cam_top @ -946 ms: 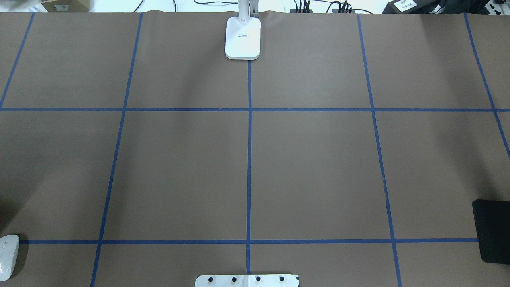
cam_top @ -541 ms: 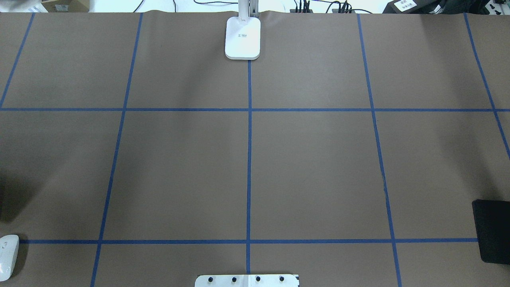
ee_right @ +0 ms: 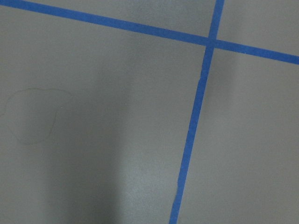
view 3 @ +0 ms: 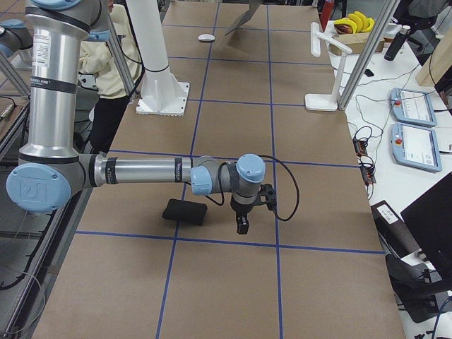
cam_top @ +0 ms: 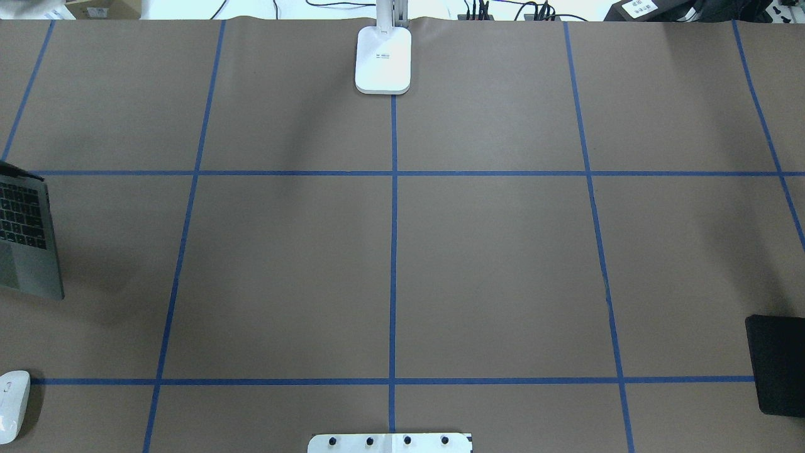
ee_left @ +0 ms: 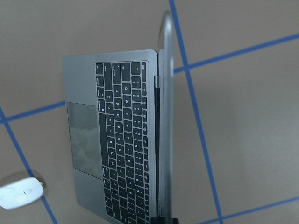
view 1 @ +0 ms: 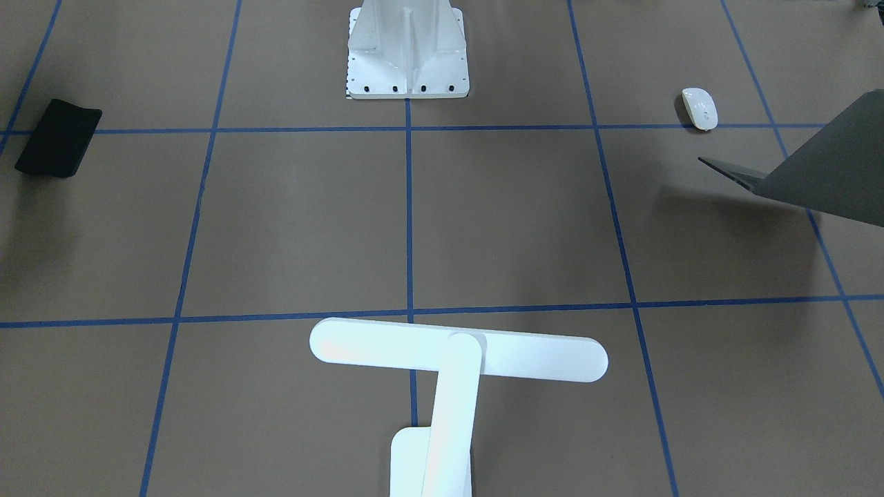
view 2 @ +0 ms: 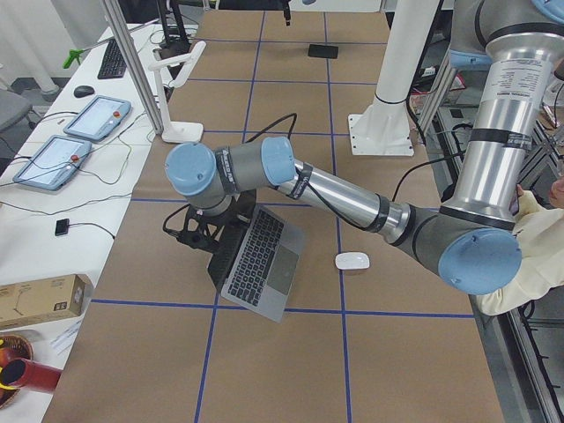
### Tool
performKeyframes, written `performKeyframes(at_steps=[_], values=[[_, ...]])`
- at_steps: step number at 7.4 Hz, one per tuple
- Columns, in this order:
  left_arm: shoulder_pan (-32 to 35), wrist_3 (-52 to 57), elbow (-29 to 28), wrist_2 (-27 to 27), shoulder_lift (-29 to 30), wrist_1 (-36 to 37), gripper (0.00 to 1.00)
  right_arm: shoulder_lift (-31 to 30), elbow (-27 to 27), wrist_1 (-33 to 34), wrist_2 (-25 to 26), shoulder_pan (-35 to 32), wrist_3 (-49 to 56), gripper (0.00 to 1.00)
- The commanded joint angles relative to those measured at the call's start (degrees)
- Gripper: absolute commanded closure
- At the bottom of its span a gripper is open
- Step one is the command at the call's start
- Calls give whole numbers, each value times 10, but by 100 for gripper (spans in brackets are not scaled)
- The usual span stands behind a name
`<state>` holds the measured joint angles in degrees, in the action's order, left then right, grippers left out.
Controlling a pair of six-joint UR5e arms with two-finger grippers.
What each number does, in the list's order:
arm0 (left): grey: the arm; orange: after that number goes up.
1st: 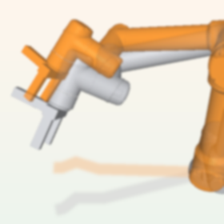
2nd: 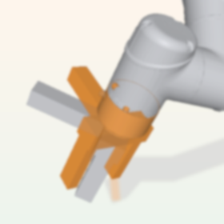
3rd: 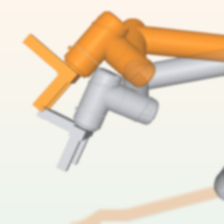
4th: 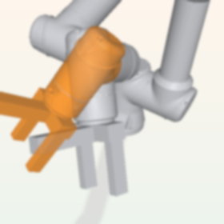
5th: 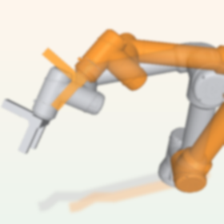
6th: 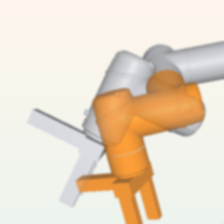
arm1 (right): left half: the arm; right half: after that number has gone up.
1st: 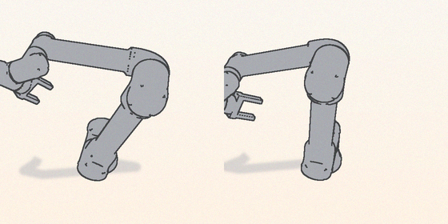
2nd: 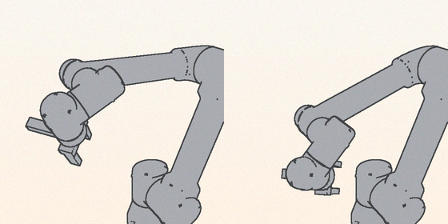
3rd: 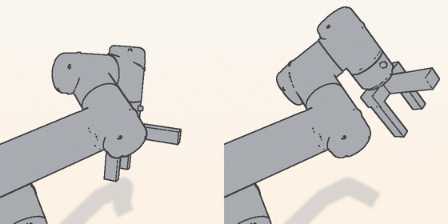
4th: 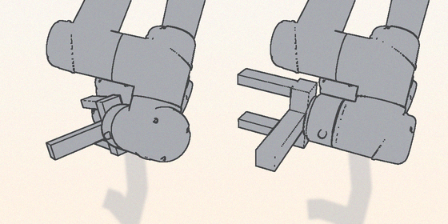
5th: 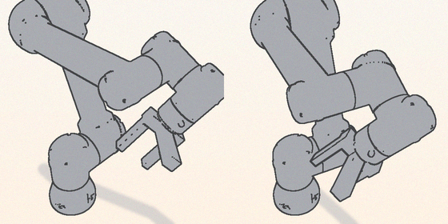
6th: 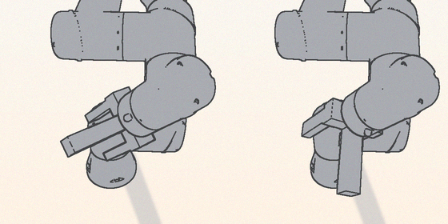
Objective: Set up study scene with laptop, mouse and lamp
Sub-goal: 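Carry the open silver laptop with the left gripper toward the white lamp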
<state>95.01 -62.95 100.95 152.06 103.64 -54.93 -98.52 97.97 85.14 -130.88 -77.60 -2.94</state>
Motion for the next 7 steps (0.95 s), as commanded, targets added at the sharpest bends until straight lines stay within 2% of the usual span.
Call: performKeyframes(at_steps=[1,3,5,7], values=[[-41,-86,-1,6,58,-4,100,-14,0,0,-2,0,1,0],[-99,-206,-5,20,100,-62,100,-16,3,0,-3,0,1,0],[-155,-368,-22,20,125,-188,100,-18,1,6,-19,0,-1,0],[-213,-486,-58,16,174,-256,100,-19,-1,6,-19,0,-3,0]])
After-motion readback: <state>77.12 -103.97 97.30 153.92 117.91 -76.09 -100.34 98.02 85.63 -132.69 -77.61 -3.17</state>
